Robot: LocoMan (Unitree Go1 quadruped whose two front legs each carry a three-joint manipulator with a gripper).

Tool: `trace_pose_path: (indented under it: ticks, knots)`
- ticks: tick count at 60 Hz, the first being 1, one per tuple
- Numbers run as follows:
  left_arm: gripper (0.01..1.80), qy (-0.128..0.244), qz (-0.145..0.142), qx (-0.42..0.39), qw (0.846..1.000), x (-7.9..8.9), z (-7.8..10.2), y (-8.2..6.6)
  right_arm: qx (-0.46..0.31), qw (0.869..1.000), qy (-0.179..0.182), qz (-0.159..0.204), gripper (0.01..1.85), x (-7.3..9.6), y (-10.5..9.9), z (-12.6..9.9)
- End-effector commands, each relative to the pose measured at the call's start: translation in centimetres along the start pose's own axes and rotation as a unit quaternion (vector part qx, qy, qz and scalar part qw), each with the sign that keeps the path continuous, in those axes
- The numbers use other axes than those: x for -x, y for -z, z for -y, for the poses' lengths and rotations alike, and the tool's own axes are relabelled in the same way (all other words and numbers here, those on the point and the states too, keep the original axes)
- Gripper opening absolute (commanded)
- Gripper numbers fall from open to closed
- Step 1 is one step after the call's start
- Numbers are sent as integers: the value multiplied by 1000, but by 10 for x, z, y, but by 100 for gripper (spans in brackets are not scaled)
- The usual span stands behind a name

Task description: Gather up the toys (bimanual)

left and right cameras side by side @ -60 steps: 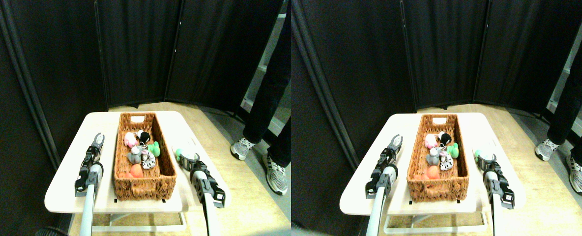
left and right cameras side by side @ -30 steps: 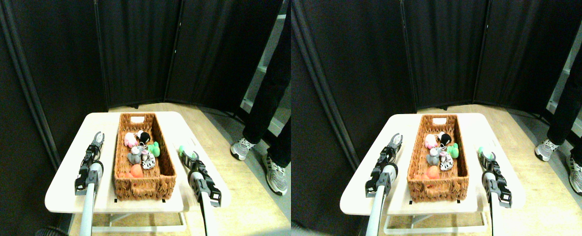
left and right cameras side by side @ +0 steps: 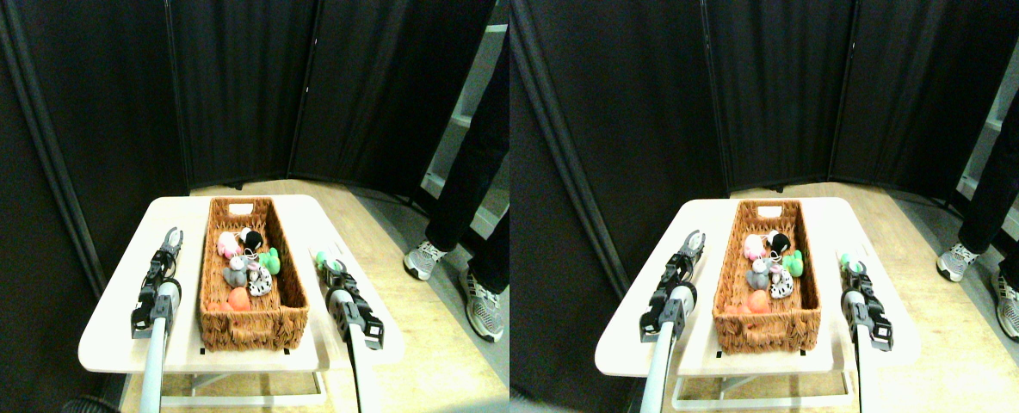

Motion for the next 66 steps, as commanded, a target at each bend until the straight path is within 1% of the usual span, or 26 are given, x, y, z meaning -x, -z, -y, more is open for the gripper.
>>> trace_pose_path:
  ticks: [1,4,7,11,13,15,17,18,21,22,23,24,25,29,32,37,39,44,46,49,53,56,58,60,63,66]
  knots:
    - [1,16,4,2,1000,-1,7,-1,-6,999,-35,-19,1,1,4,-17]
    - [1,18,2,0,1000,-1,7,-1,5,998,-46,-30,1,3,6,-27]
    - [1,20,4,-4,1000,-1,7,-1,9,999,-49,-20,1,6,9,-36]
    - [1,19,7,-17,1000,1,6,-2,22,997,-71,-20,1,9,14,-51]
    - [1,17,8,-17,1000,1,6,-2,22,997,-72,-19,1,10,15,-54]
    - [1,16,9,-23,1000,2,5,-2,53,994,-91,-36,1,12,17,-64]
    - [1,14,8,-22,1000,2,4,-4,49,994,-96,-35,1,13,20,-71]
    - [1,15,7,-22,1000,2,3,-4,61,991,-108,-41,2,14,22,-76]
    - [1,15,8,-22,1000,3,2,-6,73,990,-113,-41,2,17,26,-88]
    - [1,15,8,-22,1000,3,2,-6,73,990,-113,-41,2,17,26,-88]
    - [1,16,9,-21,1000,4,2,-6,84,987,-124,-51,2,18,29,-96]
    - [1,16,9,-21,1000,4,2,-6,84,987,-124,-51,2,18,29,-96]
    - [1,16,10,-20,1000,5,2,-6,90,985,-134,-58,1,19,31,-101]
    - [1,19,15,-17,1000,7,2,-7,91,983,-141,-70,1,22,39,-116]
    - [1,22,13,-18,1000,7,1,-8,97,980,-151,-87,1,24,45,-126]
    - [1,26,15,-22,999,9,0,-9,108,977,-161,-84,1,27,52,-135]
    - [1,27,16,-24,999,9,0,-10,114,975,-164,-93,1,28,57,-140]
    - [1,29,18,-25,999,11,-1,-11,111,975,-162,-107,2,29,66,-146]
    - [1,31,17,-24,999,12,-1,-12,119,972,-168,-109,2,29,70,-146]
    - [1,27,26,-26,999,14,-1,-12,117,972,-169,-117,3,29,78,-147]
    - [1,29,27,-27,999,16,-1,-13,110,971,-169,-126,2,29,86,-148]
    - [1,33,25,-26,999,18,-2,-15,101,970,-170,-142,3,29,95,-148]
    - [1,33,31,-29,999,20,-2,-16,84,971,-161,-158,2,29,103,-148]
    - [1,34,34,-30,998,21,-2,-17,75,970,-162,-164,1,29,108,-148]
    - [1,34,35,-30,998,22,-3,-17,76,969,-163,-169,1,29,113,-147]
    - [1,33,42,-31,998,25,-3,-19,82,968,-165,-171,1,31,121,-147]
